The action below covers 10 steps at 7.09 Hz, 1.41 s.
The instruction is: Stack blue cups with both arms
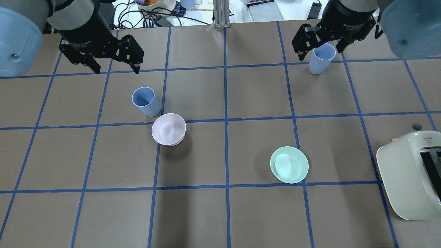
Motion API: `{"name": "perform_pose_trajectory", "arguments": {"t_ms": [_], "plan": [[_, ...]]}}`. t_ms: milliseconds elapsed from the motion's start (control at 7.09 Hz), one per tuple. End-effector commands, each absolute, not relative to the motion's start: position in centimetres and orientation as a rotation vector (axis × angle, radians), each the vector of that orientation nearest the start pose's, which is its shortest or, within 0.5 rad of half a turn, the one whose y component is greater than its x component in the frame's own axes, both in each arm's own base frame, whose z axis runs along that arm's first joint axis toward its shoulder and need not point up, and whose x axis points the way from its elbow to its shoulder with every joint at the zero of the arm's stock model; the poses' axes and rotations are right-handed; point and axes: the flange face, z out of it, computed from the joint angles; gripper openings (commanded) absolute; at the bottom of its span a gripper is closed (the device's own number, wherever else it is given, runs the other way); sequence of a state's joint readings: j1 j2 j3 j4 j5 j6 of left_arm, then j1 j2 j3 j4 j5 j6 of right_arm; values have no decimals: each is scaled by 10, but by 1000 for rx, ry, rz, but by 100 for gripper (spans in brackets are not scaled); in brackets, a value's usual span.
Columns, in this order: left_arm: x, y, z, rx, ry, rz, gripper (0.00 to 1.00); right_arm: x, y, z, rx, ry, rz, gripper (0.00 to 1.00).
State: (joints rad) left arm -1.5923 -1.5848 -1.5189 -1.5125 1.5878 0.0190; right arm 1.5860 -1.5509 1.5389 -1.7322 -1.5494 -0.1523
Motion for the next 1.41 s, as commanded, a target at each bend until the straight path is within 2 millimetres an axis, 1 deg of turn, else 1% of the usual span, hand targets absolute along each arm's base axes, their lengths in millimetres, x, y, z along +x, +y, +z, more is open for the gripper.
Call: {"name": "perform_pose_trajectory", "arguments": {"t_ms": [0, 141, 282, 423, 564, 705, 846, 987, 1128, 1269], "plan": [[-142, -502, 514, 61, 3121, -153, 100, 143, -514, 509, -263, 3108, -268, 100], [-142, -502, 513, 68, 3120, -149, 100, 144, -515, 507, -263, 3108, -263, 100], [-143, -502, 517, 64, 3123, -161, 100, 143, -516, 508, -261, 3108, -268, 100], [-143, -510, 509, 64, 3129, -140, 100, 141, -517, 508, -252, 3109, -273, 100], [-140, -518, 487, 53, 3132, -82, 100, 141, -521, 505, -216, 3109, -261, 100], [-140, -535, 444, 55, 3135, -15, 100, 141, -521, 501, -81, 3109, -242, 100], [-140, -548, 387, 58, 3132, 55, 100, 138, -521, 500, -62, 3113, -230, 100], [-140, -555, 342, 56, 3127, 100, 100, 137, -520, 499, -64, 3122, -216, 100], [-139, -574, 311, 60, 3122, 72, 100, 130, -522, 497, -66, 3152, -217, 100], [-139, -590, 285, 65, 3118, 32, 100, 128, -522, 498, -61, 3152, -220, 100]]}}
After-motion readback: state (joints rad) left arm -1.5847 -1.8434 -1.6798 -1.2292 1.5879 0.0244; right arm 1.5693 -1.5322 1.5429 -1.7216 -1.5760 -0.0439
